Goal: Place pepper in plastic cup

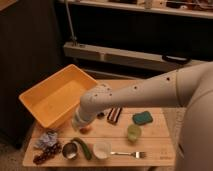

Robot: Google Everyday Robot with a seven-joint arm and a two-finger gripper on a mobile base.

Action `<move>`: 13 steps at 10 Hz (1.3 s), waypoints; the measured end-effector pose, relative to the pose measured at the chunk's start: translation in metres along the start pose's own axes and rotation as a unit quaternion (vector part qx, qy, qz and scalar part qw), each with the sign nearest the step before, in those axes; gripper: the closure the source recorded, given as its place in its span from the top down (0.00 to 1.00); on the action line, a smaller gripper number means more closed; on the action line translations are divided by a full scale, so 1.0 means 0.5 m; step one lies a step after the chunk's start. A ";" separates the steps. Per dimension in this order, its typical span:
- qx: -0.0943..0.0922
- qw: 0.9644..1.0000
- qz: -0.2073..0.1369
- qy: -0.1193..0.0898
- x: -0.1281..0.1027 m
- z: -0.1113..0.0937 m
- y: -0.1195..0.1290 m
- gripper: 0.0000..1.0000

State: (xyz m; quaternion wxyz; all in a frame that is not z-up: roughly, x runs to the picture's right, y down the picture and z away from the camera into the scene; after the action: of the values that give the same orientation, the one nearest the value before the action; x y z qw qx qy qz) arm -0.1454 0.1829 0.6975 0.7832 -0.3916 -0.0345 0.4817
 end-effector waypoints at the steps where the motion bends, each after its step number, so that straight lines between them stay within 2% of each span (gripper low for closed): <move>1: 0.001 1.000 0.001 0.010 0.002 0.022 -0.004 0.06; 2: 0.005 1.000 -0.003 0.018 0.004 0.036 -0.002 0.01; 3: 0.010 1.000 -0.004 0.025 0.007 0.044 -0.006 0.00; 5: 0.013 0.999 -0.001 0.037 0.021 0.064 -0.021 0.14; 9: 0.004 0.999 0.009 0.049 0.048 0.095 -0.039 0.55; 10: 0.003 0.999 0.008 0.052 0.051 0.099 -0.038 0.62; 13: 0.003 0.998 0.007 0.058 0.055 0.116 -0.033 0.65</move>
State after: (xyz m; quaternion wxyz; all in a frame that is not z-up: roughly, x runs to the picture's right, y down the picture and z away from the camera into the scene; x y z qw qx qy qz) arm -0.1437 0.2344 0.7391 0.7819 -0.4164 0.0150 0.4637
